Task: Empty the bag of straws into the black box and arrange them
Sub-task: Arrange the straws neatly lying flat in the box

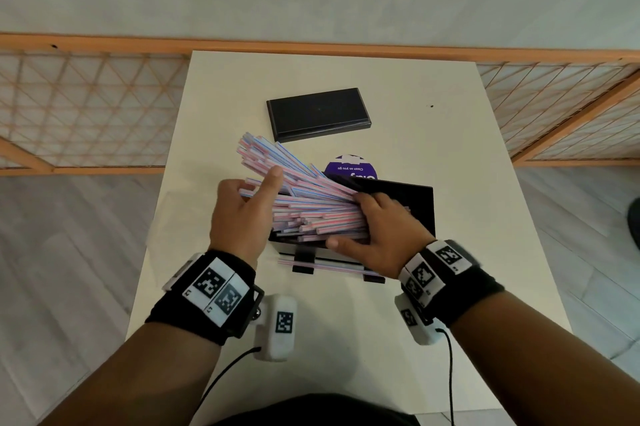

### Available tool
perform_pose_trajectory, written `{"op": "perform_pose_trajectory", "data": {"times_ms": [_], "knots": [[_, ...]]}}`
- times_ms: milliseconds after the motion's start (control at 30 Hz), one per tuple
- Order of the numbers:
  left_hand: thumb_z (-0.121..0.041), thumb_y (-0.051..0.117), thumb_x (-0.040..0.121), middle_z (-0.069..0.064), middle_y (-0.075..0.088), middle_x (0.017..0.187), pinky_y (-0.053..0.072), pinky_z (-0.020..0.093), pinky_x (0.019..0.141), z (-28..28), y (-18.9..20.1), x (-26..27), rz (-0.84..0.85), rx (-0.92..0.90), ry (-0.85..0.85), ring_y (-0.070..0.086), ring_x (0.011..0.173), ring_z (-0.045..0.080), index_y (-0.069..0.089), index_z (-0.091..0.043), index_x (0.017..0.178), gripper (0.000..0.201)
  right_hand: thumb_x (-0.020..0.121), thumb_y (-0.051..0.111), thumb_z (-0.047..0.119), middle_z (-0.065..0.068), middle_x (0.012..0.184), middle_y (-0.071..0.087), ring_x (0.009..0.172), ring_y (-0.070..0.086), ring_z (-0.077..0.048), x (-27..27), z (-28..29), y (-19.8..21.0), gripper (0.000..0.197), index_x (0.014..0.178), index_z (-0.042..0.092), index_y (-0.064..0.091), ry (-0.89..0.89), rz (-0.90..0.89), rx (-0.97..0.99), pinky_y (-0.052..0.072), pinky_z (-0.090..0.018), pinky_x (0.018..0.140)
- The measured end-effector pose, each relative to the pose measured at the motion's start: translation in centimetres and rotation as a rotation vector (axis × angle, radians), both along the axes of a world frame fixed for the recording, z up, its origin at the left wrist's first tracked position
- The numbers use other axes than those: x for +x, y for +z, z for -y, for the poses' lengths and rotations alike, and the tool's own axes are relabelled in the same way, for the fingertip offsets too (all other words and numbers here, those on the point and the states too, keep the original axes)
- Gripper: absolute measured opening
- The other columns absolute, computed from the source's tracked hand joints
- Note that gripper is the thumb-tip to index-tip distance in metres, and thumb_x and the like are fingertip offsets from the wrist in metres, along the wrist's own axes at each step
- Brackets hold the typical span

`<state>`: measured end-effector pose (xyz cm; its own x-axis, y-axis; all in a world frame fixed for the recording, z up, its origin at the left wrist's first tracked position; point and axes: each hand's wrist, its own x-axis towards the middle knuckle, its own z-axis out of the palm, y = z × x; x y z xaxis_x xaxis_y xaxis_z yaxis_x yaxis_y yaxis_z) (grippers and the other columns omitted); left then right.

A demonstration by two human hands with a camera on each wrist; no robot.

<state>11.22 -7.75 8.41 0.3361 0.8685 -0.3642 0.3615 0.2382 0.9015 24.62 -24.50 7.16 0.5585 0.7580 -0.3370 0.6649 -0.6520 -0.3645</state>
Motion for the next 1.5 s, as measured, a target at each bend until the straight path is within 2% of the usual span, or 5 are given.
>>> {"op": "perform_pose_trajectory", "data": {"times_ms": [133,733,967,1167,1500], "knots": [[-0.047,0.062,0.095,-0.010,0.065,0.086,0.053,0.048,0.092,0.7,-0.4,0.3,-0.003,0.110,0.021,0.066,0.095,0.027,0.057,-0.024,0.087,0.025,0.071,0.023,0.090,-0.001,0.130,0.048,0.117,0.048,-0.027,-1.3,-0.4,0.4,0.094,0.134,0.022,0.041,0.013,0.146,0.010,0.042,-0.048,0.101],[-0.031,0.060,0.098,0.000,0.066,0.096,0.053,0.040,0.086,1.1,0.7,0.4,0.214,-0.090,0.117,0.064,0.084,0.014,0.058,-0.022,0.096,0.009,0.096,0.050,0.044,0.002,0.092,0.063,0.085,0.059,-0.022,-3.3,-9.6,4.2,0.027,0.098,0.028,0.072,0.051,0.130,0.189,0.048,-0.044,0.087],[-0.039,0.060,0.098,-0.005,0.065,0.092,0.051,0.027,0.074,1.2,0.8,0.6,0.234,-0.111,0.093,0.065,0.081,0.009,0.060,-0.013,0.107,0.027,0.086,0.068,0.021,0.003,0.078,0.068,0.069,0.064,-0.012,-3.1,-7.8,7.3,0.008,0.083,0.015,0.072,-0.094,0.082,0.895,0.055,-0.036,0.067],[-0.054,0.058,0.081,0.010,0.070,0.106,0.056,0.057,0.092,1.1,1.1,0.8,0.214,-0.081,0.072,0.070,0.100,0.031,0.059,-0.024,0.103,0.037,0.093,0.063,0.011,-0.008,0.083,0.072,0.076,0.073,-0.023,0.5,-4.1,14.4,0.012,0.094,0.022,0.059,-0.148,-0.001,1.206,0.058,-0.043,0.070],[-0.033,0.079,0.073,0.005,0.071,0.110,0.061,0.048,0.086,0.8,1.8,1.4,0.306,-0.196,0.082,0.075,0.097,0.024,0.061,-0.024,0.108,0.041,0.092,0.064,0.025,0.003,0.101,0.069,0.092,0.063,-0.016,-0.3,-2.1,5.4,0.020,0.111,0.018,0.064,0.050,-0.068,0.521,0.053,-0.039,0.085]]}}
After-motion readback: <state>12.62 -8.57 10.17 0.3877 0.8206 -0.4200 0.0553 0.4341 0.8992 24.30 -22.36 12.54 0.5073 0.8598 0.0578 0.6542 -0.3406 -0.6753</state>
